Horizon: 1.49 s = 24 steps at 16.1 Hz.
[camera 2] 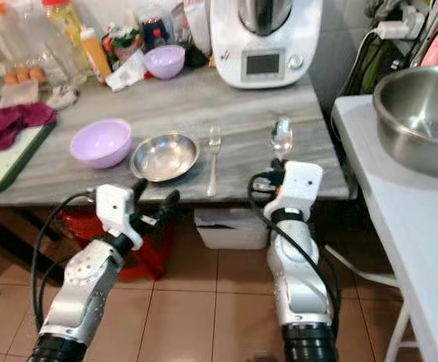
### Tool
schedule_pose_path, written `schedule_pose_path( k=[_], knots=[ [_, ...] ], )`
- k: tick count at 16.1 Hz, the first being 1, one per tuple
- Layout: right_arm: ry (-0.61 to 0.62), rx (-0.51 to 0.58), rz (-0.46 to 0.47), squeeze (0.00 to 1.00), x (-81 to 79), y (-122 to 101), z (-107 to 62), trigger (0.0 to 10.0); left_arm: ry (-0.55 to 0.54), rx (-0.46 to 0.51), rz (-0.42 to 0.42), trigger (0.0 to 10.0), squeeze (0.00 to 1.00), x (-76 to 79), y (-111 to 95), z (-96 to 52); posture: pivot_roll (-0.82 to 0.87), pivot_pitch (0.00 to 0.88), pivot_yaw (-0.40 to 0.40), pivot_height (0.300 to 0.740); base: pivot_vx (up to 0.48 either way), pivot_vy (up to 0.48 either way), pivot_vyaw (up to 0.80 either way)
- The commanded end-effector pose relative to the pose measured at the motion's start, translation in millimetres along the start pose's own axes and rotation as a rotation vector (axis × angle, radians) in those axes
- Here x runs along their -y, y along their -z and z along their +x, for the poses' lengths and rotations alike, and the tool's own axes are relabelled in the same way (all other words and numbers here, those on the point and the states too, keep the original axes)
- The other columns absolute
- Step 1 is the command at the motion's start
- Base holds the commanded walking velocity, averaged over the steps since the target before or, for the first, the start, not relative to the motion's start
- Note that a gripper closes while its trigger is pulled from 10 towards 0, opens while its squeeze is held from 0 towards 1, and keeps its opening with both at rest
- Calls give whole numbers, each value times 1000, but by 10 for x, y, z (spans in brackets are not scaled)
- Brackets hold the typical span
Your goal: Setting the table
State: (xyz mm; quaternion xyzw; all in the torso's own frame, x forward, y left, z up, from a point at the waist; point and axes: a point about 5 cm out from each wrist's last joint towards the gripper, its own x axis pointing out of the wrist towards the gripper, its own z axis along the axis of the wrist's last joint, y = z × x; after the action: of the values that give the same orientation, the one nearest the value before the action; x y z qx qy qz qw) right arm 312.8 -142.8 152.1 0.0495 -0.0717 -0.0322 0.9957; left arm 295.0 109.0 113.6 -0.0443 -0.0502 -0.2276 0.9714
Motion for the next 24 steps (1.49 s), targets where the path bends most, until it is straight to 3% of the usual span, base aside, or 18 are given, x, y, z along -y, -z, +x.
schedule_pose_path(
  k=[1, 5, 8, 11, 14, 24],
  knots=[
    [3, 15, -2, 0, 13, -25, 0, 10000, 9, -7, 3, 10000, 0, 22, 7, -3, -109, 107, 112, 740, 315, 0, 0],
    [1, 3, 4, 0, 12, 0, -5, 10000, -1, -25, 33, 10000, 0, -72, 34, -95, -108, 107, 112, 740, 0, 0, 0],
    [8, -8, 13, 0, 26, 25, -18, 10000, 32, -81, 93, 10000, 0, -196, 99, -276, -106, 109, 105, 740, 0, 0, 0],
    [15, -55, 49, 0, 52, 66, 40, 10000, 95, -124, 119, 10000, 0, -163, 161, -406, -104, 117, 100, 740, 0, 0, 0],
    [28, -97, 70, 0, 88, 73, 166, 10000, 121, -133, 118, 10000, 0, -129, 182, -424, -103, 129, 98, 740, 0, 0, 0],
    [-24, -189, 84, 0, -97, 65, 531, 10000, 138, -124, 108, 10000, 0, -57, 184, -402, -92, 138, 84, 740, 0, 0, 0]
  ],
)
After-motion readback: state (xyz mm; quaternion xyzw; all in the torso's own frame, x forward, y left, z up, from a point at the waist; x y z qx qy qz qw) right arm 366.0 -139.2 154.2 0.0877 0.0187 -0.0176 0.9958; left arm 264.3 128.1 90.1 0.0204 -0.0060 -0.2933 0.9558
